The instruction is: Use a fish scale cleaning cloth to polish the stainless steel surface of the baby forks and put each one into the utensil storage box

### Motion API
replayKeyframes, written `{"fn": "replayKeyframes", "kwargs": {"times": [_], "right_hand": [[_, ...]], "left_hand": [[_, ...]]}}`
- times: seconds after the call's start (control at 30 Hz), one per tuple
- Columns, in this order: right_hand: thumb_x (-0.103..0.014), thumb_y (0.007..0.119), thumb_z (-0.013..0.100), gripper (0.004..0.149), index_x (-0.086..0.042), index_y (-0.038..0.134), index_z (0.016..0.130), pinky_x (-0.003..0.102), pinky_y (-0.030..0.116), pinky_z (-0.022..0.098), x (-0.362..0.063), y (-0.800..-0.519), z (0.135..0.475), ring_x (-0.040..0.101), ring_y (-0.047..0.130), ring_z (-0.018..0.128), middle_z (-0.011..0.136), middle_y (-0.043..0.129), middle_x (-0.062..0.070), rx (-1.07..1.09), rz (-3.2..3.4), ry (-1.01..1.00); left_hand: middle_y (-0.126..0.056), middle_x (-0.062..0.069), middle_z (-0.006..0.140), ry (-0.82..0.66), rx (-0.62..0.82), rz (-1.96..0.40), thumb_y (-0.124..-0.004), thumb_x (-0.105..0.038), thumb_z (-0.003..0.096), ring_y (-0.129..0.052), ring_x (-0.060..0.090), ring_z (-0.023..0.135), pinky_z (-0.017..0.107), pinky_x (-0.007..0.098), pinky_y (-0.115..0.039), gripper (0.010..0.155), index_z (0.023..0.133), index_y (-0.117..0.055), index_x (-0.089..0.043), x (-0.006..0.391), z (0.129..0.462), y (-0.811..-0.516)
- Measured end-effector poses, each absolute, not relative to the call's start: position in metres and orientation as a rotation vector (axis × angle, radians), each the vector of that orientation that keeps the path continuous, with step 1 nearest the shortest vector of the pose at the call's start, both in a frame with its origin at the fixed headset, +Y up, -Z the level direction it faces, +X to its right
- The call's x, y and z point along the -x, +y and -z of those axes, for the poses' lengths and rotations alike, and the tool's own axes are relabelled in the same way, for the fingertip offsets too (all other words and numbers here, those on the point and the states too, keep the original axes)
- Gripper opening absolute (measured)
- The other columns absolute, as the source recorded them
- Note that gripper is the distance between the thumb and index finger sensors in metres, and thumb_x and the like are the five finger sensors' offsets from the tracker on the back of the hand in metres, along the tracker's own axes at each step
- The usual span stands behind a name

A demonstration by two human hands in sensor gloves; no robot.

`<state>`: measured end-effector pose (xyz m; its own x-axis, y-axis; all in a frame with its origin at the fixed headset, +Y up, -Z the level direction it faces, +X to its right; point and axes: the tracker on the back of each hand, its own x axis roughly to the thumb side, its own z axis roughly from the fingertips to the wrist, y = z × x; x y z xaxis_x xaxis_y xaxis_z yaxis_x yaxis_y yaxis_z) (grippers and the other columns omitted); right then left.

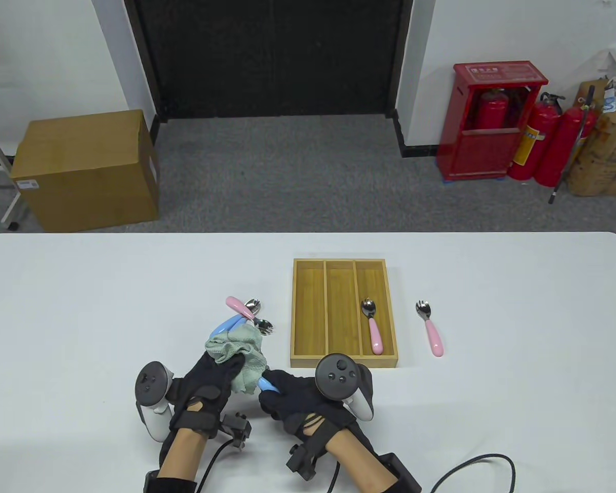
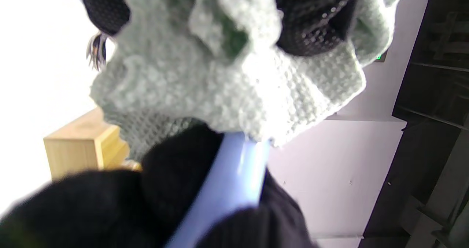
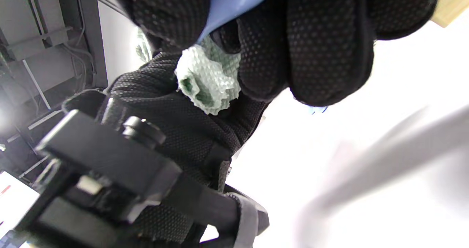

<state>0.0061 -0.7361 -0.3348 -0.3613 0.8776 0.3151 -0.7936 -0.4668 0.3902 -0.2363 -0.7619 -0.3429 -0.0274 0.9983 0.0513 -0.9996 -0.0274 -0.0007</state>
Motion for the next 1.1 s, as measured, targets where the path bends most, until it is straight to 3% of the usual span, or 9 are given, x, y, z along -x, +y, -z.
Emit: {"fn": "replayKeyframes", "kwargs": {"times": [0.17,0.33,0.53,0.67,0.83,1.1], "right_hand": [[-0.032,0.081,0.039,0.051,-0.008,0.077,0.084,0.064,0.071,0.045,-0.006,-0.734,0.334,0.038,0.096,0.04,0.059,0.096,0.022,-0.604,-2.002,0.19],[-0.032,0.081,0.039,0.049,-0.01,0.08,0.083,0.064,0.07,0.045,-0.013,-0.731,0.335,0.039,0.096,0.04,0.06,0.096,0.022,-0.623,-2.053,0.146],[-0.03,0.081,0.038,0.048,-0.01,0.081,0.081,0.065,0.071,0.045,-0.013,-0.73,0.334,0.039,0.096,0.039,0.059,0.096,0.022,-0.656,-2.08,0.101],[-0.03,0.082,0.037,0.047,-0.011,0.082,0.08,0.065,0.07,0.045,-0.015,-0.73,0.334,0.04,0.095,0.039,0.06,0.096,0.022,-0.694,-2.148,0.088],[-0.031,0.082,0.037,0.046,-0.013,0.083,0.079,0.065,0.071,0.045,-0.016,-0.732,0.334,0.04,0.096,0.04,0.06,0.097,0.021,-0.715,-2.17,0.101],[-0.031,0.083,0.037,0.047,-0.012,0.083,0.08,0.065,0.07,0.045,-0.018,-0.734,0.337,0.04,0.096,0.04,0.06,0.097,0.022,-0.7,-2.185,0.111]], "left_hand": [[-0.104,-0.004,0.071,-0.023,-0.085,-1.54,-0.084,-0.043,0.0447,-0.107,0.02,0.066,0.061,0.05,-0.078,0.044,0.086,-0.083,-0.028,0.244,0.342,-0.76],[-0.1,0.0,0.075,-0.145,-0.084,-1.538,-0.085,-0.038,0.0446,-0.102,0.025,0.069,0.063,0.055,-0.072,0.045,0.088,-0.079,-0.027,0.241,0.342,-0.757],[-0.09,0.002,0.084,-0.237,0.048,-1.59,-0.086,-0.033,0.0462,-0.095,0.028,0.077,0.065,0.058,-0.068,0.051,0.094,-0.068,-0.028,0.227,0.341,-0.758],[-0.09,0.001,0.088,-0.269,0.064,-1.527,-0.091,-0.033,0.0441,-0.096,0.029,0.08,0.064,0.057,-0.07,0.055,0.093,-0.068,-0.029,0.224,0.342,-0.754],[-0.098,0.001,0.078,-0.266,0.028,-1.427,-0.095,-0.034,0.0395,-0.107,0.024,0.066,0.057,0.05,-0.081,0.053,0.089,-0.076,-0.028,0.225,0.341,-0.749],[-0.106,0.003,0.067,-0.228,-0.007,-1.303,-0.095,-0.034,0.0381,-0.111,0.023,0.054,0.055,0.052,-0.082,0.047,0.084,-0.088,-0.027,0.23,0.343,-0.748]]}}
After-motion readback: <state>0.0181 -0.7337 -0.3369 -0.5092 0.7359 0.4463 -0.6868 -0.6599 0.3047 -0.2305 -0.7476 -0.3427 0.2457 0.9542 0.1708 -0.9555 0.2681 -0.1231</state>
